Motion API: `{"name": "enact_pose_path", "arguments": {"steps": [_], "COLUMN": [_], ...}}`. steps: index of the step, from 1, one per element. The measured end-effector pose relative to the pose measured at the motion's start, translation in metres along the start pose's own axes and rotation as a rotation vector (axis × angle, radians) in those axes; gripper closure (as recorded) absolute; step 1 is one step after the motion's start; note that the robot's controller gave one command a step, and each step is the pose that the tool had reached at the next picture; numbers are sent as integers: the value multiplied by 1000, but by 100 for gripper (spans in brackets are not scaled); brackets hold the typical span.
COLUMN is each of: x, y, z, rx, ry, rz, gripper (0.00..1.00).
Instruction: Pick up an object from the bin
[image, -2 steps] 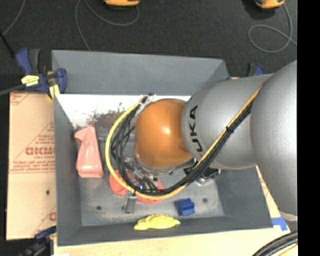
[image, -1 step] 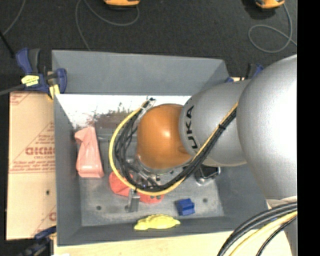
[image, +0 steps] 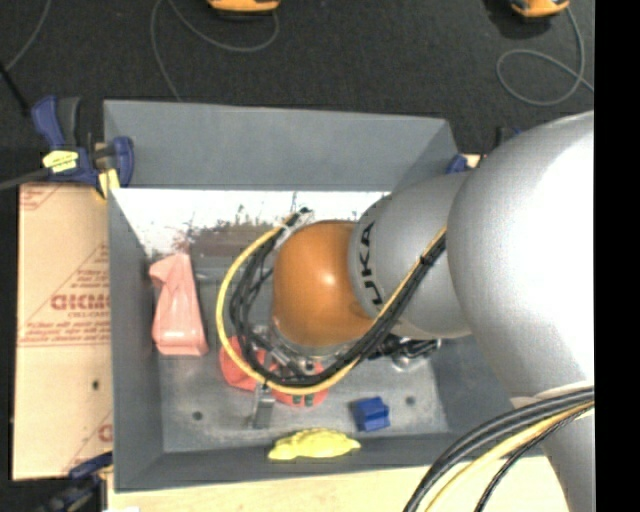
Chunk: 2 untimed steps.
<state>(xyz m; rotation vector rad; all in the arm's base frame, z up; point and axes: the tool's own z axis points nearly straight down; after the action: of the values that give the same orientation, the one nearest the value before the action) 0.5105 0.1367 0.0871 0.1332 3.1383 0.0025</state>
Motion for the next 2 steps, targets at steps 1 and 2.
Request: {"name": "enact_pose_path", "arguments": {"steps": [1, 2], "x": [-26, -26], "y": [-25, -26], "z": [16, 16], "rx": [-3, -3], "ry": [-10, -10], "rz": [2, 3], "gripper": [100, 100]}}
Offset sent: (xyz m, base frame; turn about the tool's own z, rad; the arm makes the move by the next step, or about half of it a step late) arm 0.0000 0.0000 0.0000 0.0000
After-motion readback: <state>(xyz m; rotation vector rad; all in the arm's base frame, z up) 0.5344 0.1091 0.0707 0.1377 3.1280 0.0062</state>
